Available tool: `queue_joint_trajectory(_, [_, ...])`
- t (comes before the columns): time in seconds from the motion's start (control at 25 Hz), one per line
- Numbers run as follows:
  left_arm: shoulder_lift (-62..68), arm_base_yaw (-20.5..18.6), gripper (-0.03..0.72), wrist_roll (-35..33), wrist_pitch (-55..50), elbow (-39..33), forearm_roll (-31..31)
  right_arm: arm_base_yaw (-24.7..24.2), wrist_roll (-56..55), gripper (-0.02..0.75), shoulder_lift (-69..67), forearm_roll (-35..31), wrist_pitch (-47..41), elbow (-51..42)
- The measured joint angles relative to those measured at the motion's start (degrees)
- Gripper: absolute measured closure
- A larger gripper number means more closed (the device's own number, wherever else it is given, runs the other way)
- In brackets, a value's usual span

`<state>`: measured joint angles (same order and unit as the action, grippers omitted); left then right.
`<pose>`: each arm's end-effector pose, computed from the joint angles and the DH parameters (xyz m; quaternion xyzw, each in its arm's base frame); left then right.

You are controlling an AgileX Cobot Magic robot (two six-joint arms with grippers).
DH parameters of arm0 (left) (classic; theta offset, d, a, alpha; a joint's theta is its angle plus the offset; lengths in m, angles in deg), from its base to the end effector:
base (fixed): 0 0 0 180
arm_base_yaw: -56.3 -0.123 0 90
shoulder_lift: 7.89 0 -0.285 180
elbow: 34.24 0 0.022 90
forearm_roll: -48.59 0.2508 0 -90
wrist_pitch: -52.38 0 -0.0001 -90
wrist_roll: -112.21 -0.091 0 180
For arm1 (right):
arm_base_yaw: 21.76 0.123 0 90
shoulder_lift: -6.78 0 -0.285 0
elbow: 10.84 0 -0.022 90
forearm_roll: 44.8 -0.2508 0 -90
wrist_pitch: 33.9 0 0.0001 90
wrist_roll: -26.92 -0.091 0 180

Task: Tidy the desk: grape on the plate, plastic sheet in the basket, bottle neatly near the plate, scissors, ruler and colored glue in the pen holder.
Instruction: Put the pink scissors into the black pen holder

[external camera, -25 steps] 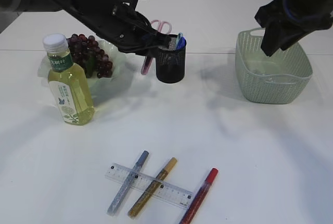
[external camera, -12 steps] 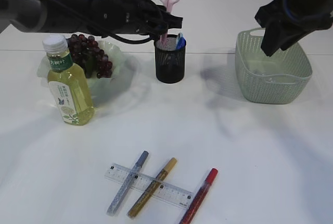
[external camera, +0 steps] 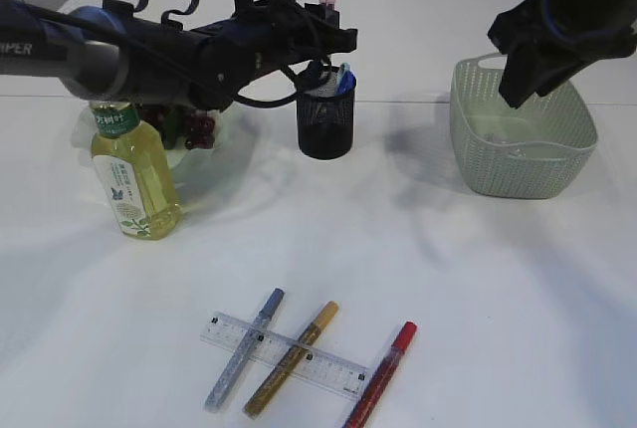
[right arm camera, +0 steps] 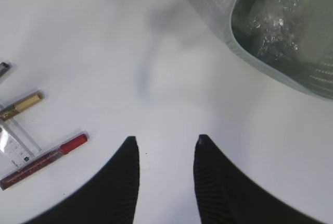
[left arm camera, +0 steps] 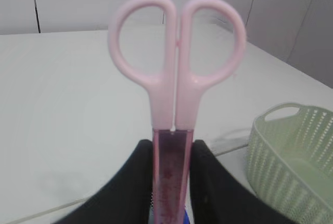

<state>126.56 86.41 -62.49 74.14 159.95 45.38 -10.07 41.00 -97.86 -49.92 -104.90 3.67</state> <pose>0.4484 -0.2579 0.2055 0.1368 0.7453 -0.2071 0.6188 0.3434 0.0789 0.3344 -0.2125 0.9623 0.0406 0.1646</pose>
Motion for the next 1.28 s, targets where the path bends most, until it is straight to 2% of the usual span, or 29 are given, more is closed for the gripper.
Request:
queue_joint_trajectory(0.4, [2.9, -1.0, 0.529, 0.0, 7.0, 0.0, 0.5, 0.0, 0.1, 0.446, 0.0, 0.1, 0.0, 0.0])
queue_joint_trajectory(0.84, [4.2, -1.4, 0.526, 0.0, 8.0, 0.1, 0.5, 0.0, 0.1, 0.446, 0.0, 0.1, 0.0, 0.0])
queue_joint_trajectory(1.28, [10.5, -1.4, 0.524, 0.0, 6.1, 7.2, 1.2, 0.0, 1.2, 0.446, 0.0, 0.1, 0.1, 0.0])
